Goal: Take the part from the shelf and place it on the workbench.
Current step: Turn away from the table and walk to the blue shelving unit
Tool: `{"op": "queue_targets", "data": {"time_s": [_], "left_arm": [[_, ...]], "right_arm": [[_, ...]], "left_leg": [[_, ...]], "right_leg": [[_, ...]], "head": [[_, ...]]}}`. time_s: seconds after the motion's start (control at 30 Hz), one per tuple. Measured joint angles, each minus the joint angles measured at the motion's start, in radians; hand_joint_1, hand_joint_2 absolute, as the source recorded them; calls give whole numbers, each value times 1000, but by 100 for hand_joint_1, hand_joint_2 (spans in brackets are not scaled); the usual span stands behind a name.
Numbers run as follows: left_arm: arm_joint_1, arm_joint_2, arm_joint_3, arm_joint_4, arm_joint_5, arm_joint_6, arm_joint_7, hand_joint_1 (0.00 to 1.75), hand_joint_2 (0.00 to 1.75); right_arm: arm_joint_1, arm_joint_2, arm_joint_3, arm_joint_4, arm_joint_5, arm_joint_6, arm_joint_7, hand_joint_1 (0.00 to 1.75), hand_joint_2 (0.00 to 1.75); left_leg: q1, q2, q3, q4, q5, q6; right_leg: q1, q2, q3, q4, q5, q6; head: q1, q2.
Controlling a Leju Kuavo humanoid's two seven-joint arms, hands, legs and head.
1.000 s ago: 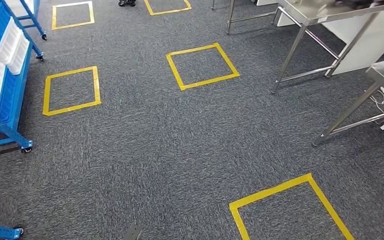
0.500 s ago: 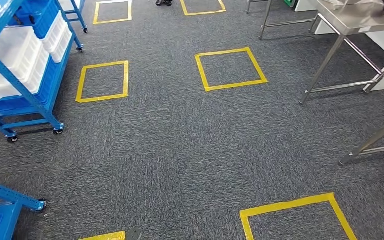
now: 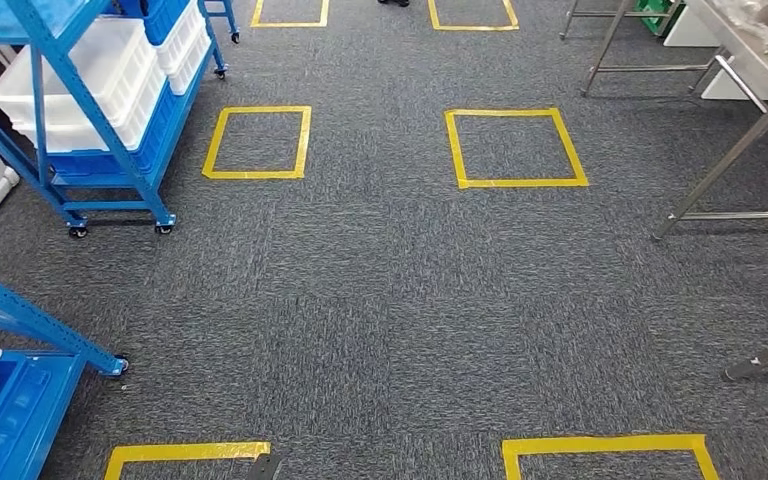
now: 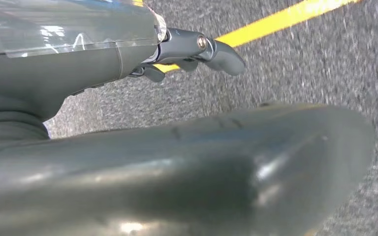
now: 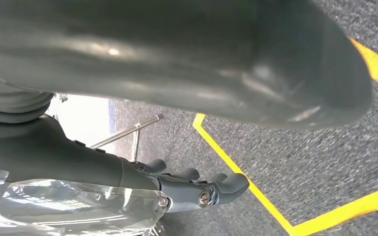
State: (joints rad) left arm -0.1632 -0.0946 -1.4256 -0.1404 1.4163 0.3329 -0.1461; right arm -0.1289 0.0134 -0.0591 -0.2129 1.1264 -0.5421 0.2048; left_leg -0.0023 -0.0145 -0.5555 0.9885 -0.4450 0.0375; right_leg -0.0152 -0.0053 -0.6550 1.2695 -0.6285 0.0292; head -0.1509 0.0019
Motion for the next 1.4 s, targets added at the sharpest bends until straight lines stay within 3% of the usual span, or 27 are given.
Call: {"op": "queue_targets", "data": {"time_s": [0.03,0.07,0.17,0.23,0.3,0.37,0.47,0.5,0.53,0.57,0.67,0.73,0.8,0.87,0.9,0.97,1.0,1.03,1.07,1.1,1.17,1.2,1.27,1.33,1.37,1.4], "left_arm": [[0,0,0,0,-1,1,-1,0,0],[-1,0,-1,0,-4,2,0,0,0],[-5,-1,-4,0,-15,2,7,0,0],[-7,-2,-6,0,-16,1,8,0,0],[-5,-3,-6,0,-14,2,9,0,0],[-2,-2,-6,0,-12,7,13,0,0],[0,-2,-6,0,-11,27,30,0,0],[2,-2,-6,0,-11,34,37,0,0],[4,-2,-6,0,-11,39,43,0,0],[6,-1,-6,0,-11,44,47,0,0],[6,1,-6,0,-11,50,51,0,0],[4,1,-7,0,-12,51,52,0,0],[6,1,-7,0,-12,51,53,0,0],[8,2,-7,0,-10,51,55,0,0],[7,1,-7,0,-9,51,54,0,0],[7,1,-7,0,-3,49,51,0,0],[7,1,-7,0,1,47,48,0,0],[9,1,-7,0,5,46,46,0,0],[10,1,-7,0,7,45,44,0,0],[11,1,-7,0,8,45,43,0,0],[11,0,-6,0,8,43,41,0,0],[11,0,-6,0,8,42,41,0,0],[11,0,-6,0,7,40,40,0,0],[13,0,-7,0,5,38,40,0,0],[13,0,-7,0,4,37,40,0,0],[12,0,-7,0,3,36,40,0,44]], "right_arm": [[4,0,0,0,-2,-2,-2,0,0],[8,0,-1,0,-4,-6,-4,0,0],[18,-3,-3,0,-9,-16,-13,0,0],[20,-6,-4,0,-10,-19,-16,0,0],[20,-6,-4,0,-8,-19,-16,0,0],[22,-6,-4,0,0,-17,-14,0,0],[25,-6,-4,0,16,-10,-8,0,0],[25,-6,-4,0,21,-7,-5,0,0],[25,-6,-4,0,24,-5,-2,0,0],[24,-6,-4,0,27,-4,0,0,0],[21,-6,-4,0,32,-3,3,0,0],[20,-6,-4,0,33,-3,3,0,0],[17,-6,-4,0,34,-3,4,0,0],[16,-5,-4,-1,38,-4,4,0,0],[16,-5,-4,-1,41,-4,4,0,0],[18,-6,-4,-1,51,-4,3,0,0],[20,-6,-4,-1,57,-2,3,0,0],[21,-6,-4,0,63,-1,3,0,0],[21,-6,-4,0,69,1,3,0,0],[21,-6,-4,0,73,3,4,0,0],[19,-6,-4,0,79,7,6,0,0],[18,-6,-4,0,80,9,6,0,0],[16,-6,-4,0,82,12,8,0,0],[13,-5,-4,0,83,13,8,0,0],[12,-5,-3,0,83,14,8,0,0],[12,-5,-3,0,83,14,9,0,0]], "left_leg": [[-1,-12,0,1,0,0],[-1,-24,1,2,0,0],[-2,-55,3,7,-3,-6],[-2,-70,-2,10,-3,-16],[0,-80,-6,10,-2,-29],[-1,-57,-21,39,-23,-39],[3,-7,-103,214,-116,-50],[6,-2,-131,271,-137,-54],[8,0,-143,297,-138,-57],[11,4,-136,281,-120,-58],[10,46,-34,86,-30,-52],[5,64,0,17,-13,-41],[2,49,0,11,-11,-28],[3,33,3,2,-5,-16],[5,25,5,-2,-1,-10],[5,9,4,-3,2,-5],[4,-1,3,-3,2,-4],[3,-11,2,-2,2,-4],[3,-22,2,-1,2,-5],[3,-34,4,0,1,-5],[3,-56,4,4,0,-10],[2,-66,2,6,-1,-15],[3,-82,-5,9,1,-27],[6,-91,-11,11,1,-39],[5,-80,-19,25,-9,-43],[4,-60,-35,59,-31,-46]], "right_leg": [[0,1,-12,17,7,0],[0,3,-3,-9,35,-2],[0,42,81,-203,135,-14],[3,62,104,-258,148,-23],[3,47,106,-265,151,-32],[0,29,112,-277,157,-46],[4,-4,115,-282,157,-59],[5,-15,115,-282,156,-60],[6,-25,115,-281,154,-59],[6,-36,116,-280,153,-58],[8,-63,122,-274,144,-48],[12,-77,126,-271,138,-37],[11,-89,129,-271,136,-26],[6,-68,125,-252,118,-14],[3,-46,109,-215,92,-10],[1,-8,48,-85,23,-7],[1,-2,14,-19,-1,-7],[1,0,-9,22,-6,-7],[1,1,-13,22,9,-8],[0,5,3,-21,45,-9],[-2,41,65,-163,121,-14],[-3,60,88,-219,144,-17],[-1,80,100,-256,150,-23],[0,58,100,-260,155,-35],[-1,47,102,-263,156,-43],[-2,34,103,-267,158,-50]], "head": [[0,0],[0,0],[0,0],[0,0],[0,0],[0,0],[0,0],[0,0],[0,0],[0,0],[0,0],[0,0],[0,0],[0,0],[0,0],[0,0],[0,0],[0,0],[0,0],[0,0],[0,0],[0,0],[0,0],[0,0],[0,0],[0,0]]}}
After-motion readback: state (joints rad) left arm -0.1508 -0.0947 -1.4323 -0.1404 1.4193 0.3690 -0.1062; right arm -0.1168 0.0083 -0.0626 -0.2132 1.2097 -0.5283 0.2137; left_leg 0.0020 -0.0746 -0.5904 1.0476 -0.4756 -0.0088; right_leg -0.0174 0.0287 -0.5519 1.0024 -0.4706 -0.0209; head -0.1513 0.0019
